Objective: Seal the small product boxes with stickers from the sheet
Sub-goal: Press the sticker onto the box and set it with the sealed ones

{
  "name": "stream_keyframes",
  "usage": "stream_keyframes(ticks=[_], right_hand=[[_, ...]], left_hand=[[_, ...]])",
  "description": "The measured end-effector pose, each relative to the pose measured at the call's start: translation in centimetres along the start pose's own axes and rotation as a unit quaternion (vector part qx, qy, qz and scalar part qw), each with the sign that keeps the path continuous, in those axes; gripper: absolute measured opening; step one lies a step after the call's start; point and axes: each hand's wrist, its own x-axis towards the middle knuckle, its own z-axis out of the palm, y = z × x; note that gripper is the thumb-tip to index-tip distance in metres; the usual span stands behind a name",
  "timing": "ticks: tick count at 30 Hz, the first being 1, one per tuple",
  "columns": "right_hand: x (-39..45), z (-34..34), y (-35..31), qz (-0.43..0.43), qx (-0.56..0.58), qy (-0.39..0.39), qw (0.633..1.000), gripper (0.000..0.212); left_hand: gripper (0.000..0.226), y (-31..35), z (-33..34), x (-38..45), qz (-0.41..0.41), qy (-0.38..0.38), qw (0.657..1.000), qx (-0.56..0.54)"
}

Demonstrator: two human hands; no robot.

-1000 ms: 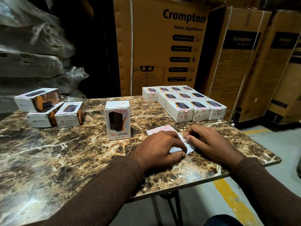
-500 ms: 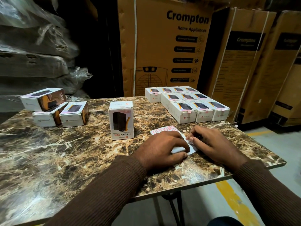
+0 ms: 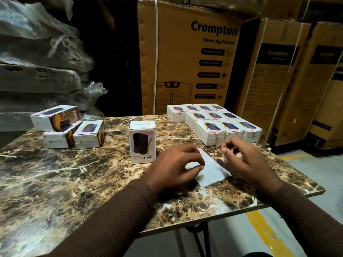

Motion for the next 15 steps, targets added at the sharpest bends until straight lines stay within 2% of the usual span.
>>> stream_keyframes(ticks=[3,7,9,12,15], right_hand=[[1.8,0.9,-2.3,-0.010,0.031,0.036,0.999,0.012],[4.9,4.0,-6.2,-0.045,0.076,0.054,0.995,0.013],[6.7,5.9,-8.0,-0.069,0.089,0.059,0.992,0.011],[9.3,8.6,-9.9,-0.091,0.087,0.056,0.990,0.008],[10.7,10.6,-10.5,-0.110,0.073,0.060,0.989,0.007]], left_hand=[[0.018,-1.4,-3.4,-0.8,-0.002,0.065,0.998,-0.010],[0.018,-4.6,-9.7,-2.2,-0.057,0.156,0.986,-0.002],[0.030,-6.7,-12.3,-3.0,-0.090,0.154,0.984,0.019],[0.060,-8.9,-13.6,-4.1,-0.148,0.104,0.983,-0.014],[0.065,-9.8,-12.8,-5.1,-0.166,0.097,0.980,-0.051]])
